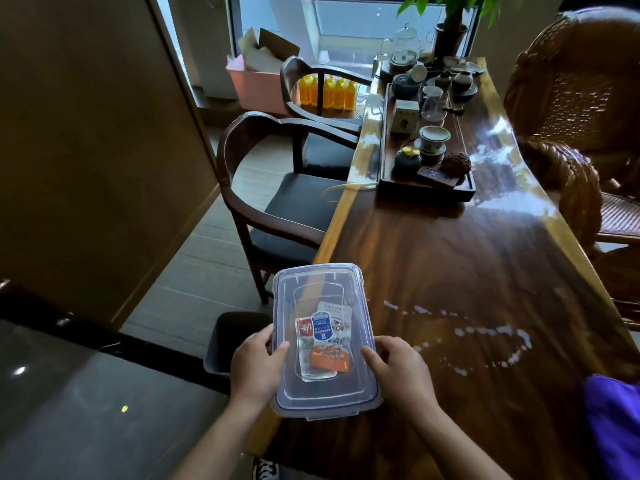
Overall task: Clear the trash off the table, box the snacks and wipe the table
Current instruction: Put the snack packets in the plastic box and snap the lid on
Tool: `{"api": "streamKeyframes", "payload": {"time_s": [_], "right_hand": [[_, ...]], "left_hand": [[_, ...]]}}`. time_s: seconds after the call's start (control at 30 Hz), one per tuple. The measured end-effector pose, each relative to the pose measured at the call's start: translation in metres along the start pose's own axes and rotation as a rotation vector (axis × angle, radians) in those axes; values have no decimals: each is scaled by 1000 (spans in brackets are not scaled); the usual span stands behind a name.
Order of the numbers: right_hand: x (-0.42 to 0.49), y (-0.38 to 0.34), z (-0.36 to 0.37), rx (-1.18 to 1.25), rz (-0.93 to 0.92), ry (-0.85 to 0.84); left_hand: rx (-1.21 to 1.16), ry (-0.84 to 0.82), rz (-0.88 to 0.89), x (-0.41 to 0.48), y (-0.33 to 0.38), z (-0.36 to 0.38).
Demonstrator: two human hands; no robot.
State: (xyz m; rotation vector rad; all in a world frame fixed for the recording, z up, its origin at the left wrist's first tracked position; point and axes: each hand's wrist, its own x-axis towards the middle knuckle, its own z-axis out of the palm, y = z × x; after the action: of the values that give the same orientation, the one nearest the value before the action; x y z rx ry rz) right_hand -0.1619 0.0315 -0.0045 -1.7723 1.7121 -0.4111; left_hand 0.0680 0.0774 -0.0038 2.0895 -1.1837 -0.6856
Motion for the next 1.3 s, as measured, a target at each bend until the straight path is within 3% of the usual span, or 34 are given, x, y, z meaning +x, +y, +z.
{"api": "streamKeyframes", "payload": {"time_s": [0.5,0.67,0.97,1.3], "right_hand": [[-5,2,12,-46,34,-51],[-1,6,14,-69,4,-29],[-1,8,22,71,83,-61],[15,6,14,177,226,-161]], "left_hand": [[46,23,-47,-8,-13,16],[249,-83,157,-8,-5,24],[525,-141,265,-9,-21,50],[608,-205,222,-6,-17,44]]}}
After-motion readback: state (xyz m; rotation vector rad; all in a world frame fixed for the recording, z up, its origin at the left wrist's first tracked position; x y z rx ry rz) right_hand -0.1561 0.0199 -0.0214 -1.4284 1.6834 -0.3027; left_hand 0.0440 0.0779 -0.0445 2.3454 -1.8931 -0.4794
